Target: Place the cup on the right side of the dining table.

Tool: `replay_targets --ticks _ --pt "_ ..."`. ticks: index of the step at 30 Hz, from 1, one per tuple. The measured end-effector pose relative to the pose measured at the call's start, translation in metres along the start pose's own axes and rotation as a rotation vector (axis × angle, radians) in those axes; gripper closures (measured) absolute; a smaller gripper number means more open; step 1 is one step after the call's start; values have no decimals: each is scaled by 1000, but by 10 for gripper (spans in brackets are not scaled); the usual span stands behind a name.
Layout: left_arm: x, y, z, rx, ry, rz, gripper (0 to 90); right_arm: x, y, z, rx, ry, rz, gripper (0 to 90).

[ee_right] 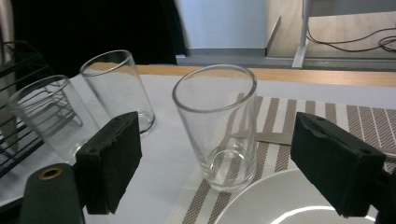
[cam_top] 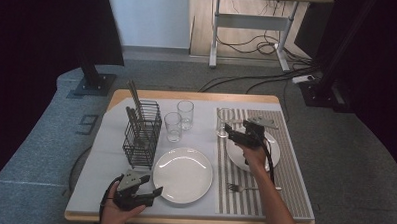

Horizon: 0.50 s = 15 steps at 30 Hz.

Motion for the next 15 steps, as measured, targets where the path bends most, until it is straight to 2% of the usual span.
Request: replay_targets --ticks 15 --pt "0 1 0 -6 0 -2 324 19 2 -33 -68 8 -34 179"
Point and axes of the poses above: each handheld gripper's, and its own axes: z roughly forward along the jaws, x roughly out of its underside, y roughly to its left, the point moved 10 cm from there along z, roughly forward along the jaws, and after that the axes turned 4 degrees about x, right-handed, at the moved point
